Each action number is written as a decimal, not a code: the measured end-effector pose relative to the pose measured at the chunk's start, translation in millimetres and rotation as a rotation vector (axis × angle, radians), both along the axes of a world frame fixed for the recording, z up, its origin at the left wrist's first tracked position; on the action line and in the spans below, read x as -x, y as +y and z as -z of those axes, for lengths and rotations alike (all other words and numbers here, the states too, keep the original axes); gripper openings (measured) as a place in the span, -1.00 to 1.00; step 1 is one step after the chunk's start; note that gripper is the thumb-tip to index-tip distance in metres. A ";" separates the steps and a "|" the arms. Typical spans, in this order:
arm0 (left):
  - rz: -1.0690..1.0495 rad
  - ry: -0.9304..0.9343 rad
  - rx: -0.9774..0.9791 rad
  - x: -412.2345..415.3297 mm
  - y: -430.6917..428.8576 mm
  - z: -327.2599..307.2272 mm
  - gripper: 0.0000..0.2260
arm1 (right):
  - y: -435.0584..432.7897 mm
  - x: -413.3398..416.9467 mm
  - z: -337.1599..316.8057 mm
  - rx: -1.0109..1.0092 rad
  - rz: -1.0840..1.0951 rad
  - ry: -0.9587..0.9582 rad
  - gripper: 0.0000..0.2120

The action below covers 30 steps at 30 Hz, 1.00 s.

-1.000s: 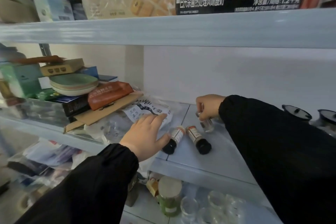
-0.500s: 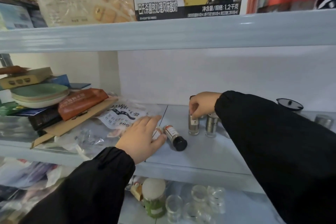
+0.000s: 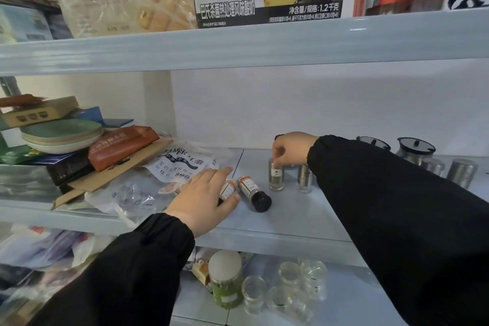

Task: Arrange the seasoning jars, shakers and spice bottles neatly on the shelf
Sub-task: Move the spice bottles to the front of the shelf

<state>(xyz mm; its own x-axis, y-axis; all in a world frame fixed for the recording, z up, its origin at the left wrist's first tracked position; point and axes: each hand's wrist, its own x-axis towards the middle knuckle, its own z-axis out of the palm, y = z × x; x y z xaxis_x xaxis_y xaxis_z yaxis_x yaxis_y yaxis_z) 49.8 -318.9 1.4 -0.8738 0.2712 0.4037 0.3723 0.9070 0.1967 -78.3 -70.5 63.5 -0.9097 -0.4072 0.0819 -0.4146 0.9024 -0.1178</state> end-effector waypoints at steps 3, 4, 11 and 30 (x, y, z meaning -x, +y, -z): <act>-0.002 -0.011 -0.004 -3.5 -1.8 0.9 -0.41 | -1.3 -8.8 0.6 -0.003 -0.046 0.124 -0.75; -0.002 -0.011 -0.014 -4.5 -3.2 1.6 -0.41 | -3.1 -15.6 2.3 0.029 -0.085 0.206 -0.74; 0.004 0.004 -0.079 -3.1 -10.0 3.8 -0.42 | -33.4 -68.3 67.2 0.019 -0.099 0.100 -0.31; 0.251 0.003 -0.073 19.8 121.1 6.6 -0.43 | 143.3 -133.1 30.9 0.415 0.170 0.103 -0.74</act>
